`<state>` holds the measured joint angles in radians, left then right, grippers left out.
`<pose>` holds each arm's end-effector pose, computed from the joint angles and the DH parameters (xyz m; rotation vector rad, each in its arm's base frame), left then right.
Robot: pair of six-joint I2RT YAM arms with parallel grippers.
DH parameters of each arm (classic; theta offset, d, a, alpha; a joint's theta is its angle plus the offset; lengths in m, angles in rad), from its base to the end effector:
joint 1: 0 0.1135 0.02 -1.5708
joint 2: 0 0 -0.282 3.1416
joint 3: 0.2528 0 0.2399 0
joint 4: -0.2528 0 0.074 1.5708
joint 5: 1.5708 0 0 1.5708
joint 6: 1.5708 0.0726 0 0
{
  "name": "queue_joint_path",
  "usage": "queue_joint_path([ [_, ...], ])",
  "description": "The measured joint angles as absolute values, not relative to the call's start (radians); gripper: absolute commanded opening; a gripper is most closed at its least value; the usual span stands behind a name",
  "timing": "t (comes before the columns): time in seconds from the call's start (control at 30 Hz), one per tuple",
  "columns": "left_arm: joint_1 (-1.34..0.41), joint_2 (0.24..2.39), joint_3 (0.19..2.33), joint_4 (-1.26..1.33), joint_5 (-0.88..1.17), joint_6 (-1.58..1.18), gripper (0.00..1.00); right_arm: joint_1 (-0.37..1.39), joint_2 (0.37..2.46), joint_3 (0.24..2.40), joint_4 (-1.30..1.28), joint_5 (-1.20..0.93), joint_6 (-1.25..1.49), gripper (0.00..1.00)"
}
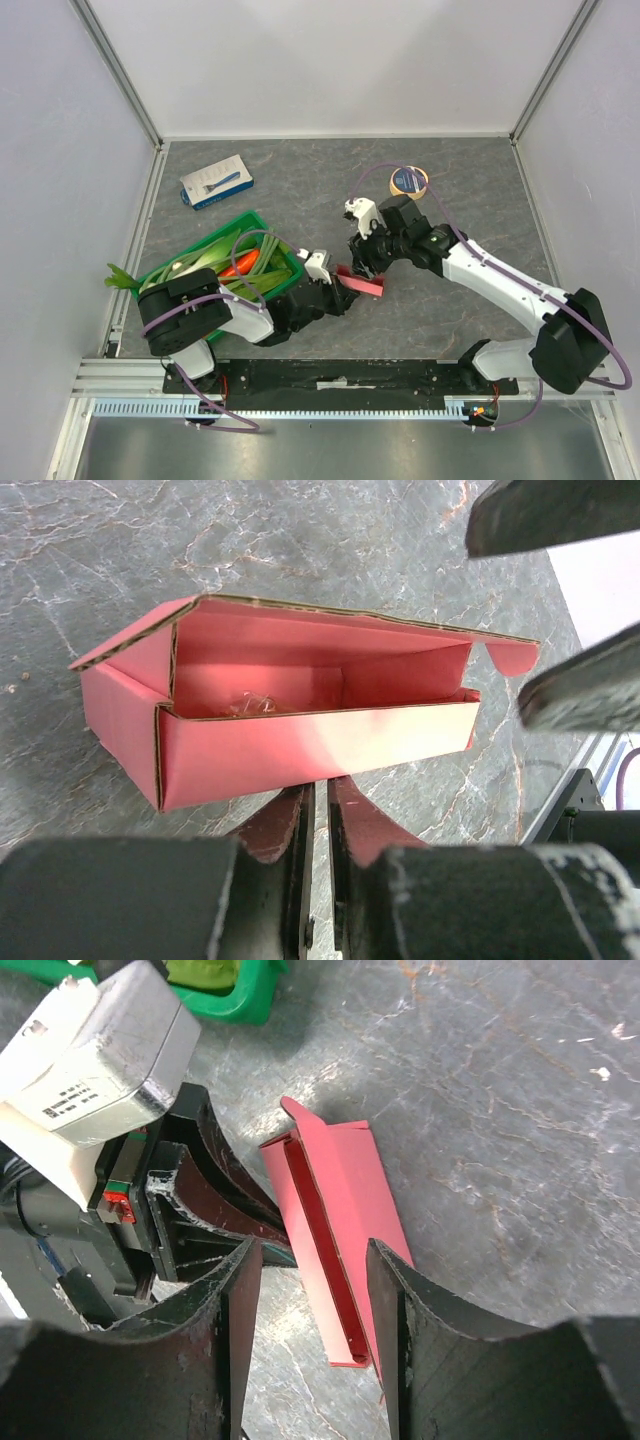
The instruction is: Fold the paper box
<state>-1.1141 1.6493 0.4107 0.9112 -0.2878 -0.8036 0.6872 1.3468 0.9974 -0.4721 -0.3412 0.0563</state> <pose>0.1555 -0.2697 0.1484 0.1047 2.0185 -1.0117 0.2112 0.2047 0.2610 -0.9219 2.2876 0.7465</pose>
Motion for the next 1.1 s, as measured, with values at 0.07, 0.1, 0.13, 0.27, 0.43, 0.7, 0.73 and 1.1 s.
queue_joint_path([
  [0.07, -1.114, 1.649, 0.418, 0.906, -0.287, -0.804, 0.16, 0.667, 1.326, 0.993, -0.466, -0.343, 0.067, 0.53],
  [0.1, -1.114, 1.649, 0.422, 0.904, -0.287, -0.803, 0.16, 0.659, 1.324, 0.992, -0.463, -0.344, 0.069, 0.53],
  [0.13, -1.114, 1.649, 0.428, 0.901, -0.287, -0.804, 0.16, 0.651, 1.325, 0.991, -0.459, -0.346, 0.072, 0.53],
  [0.27, -1.114, 1.649, 0.449, 0.891, -0.287, -0.802, 0.16, 0.612, 1.332, 0.963, -0.442, -0.377, 0.096, 0.55],
  [0.43, -1.114, 1.649, 0.459, 0.878, -0.288, -0.791, 0.16, 0.508, 1.333, 0.915, -0.373, -0.410, 0.237, 0.38],
  [0.7, -1.114, 1.650, 0.472, 0.860, -0.289, -0.783, 0.17, 0.464, 1.434, 0.959, -0.332, -0.406, 0.389, 0.46],
  [0.73, -1.114, 1.650, 0.474, 0.860, -0.289, -0.783, 0.17, 0.464, 1.433, 0.961, -0.332, -0.405, 0.395, 0.50],
  [1.1, -1.032, 1.592, 0.531, 0.682, -0.205, -0.785, 0.28, 0.314, 1.417, 0.951, -0.236, -0.400, 0.421, 0.35],
])
